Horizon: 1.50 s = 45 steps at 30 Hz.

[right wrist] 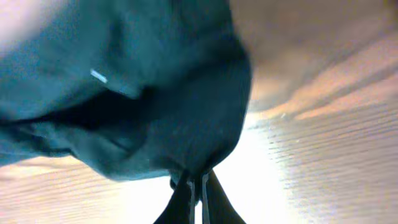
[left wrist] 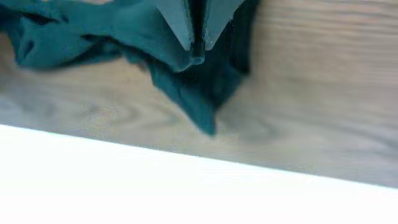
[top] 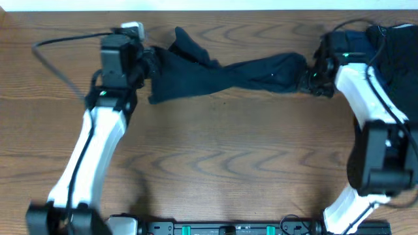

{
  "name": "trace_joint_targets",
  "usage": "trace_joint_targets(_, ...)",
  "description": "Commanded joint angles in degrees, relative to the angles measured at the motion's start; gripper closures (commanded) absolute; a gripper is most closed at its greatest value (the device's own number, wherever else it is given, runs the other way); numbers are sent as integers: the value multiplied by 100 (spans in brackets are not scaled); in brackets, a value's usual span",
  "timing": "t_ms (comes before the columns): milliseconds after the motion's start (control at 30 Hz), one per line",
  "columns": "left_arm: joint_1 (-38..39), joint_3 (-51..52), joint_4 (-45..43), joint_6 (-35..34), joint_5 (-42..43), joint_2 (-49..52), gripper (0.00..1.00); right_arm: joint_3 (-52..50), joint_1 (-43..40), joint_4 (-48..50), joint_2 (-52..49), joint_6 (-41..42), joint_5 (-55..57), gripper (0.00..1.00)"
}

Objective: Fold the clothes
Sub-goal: 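Lift the shirt with both grippers and raise it off the table, then swing the lifted shirt forward and lay it flat on the table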

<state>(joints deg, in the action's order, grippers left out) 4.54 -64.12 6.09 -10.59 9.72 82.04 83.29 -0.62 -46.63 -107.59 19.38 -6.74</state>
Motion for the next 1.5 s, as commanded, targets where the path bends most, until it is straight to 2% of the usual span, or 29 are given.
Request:
trace_joint_targets(0, -35, 11, 105, 382, -468, -584, 94, 348, -96, -107, 739, -122, -37, 99)
trace_joint_targets(433, -35, 7, -17, 868, -813, -2430, 94, 682, -713, -232, 2695, -369, -35, 99)
trace_joint_targets(833, -33, -153, 9, 951, -931, -3716, 94, 682, -1141, -603, 3777, -378, -37, 99)
trace_joint_targets(967, -33, -352, 623, 660, -890, -4017, 94, 682, -1141, -828, 4116, -348, -37, 99)
trace_joint_targets(1167, -33, -1202, 2312, 42, -887, -4113, 94, 682, -1141, -1268, 4527, -313, -35, 99)
trace_joint_targets(1333, -33, -2194, 3335, 17, -885, -4100, 94, 802, -1141, -1585, 4878, -315, 94, 99)
trace_joint_targets(1467, -33, -2811, 3777, 15, -632, -4100, 94, 1102, -1141, -1871, 5069, -315, 92, 99)
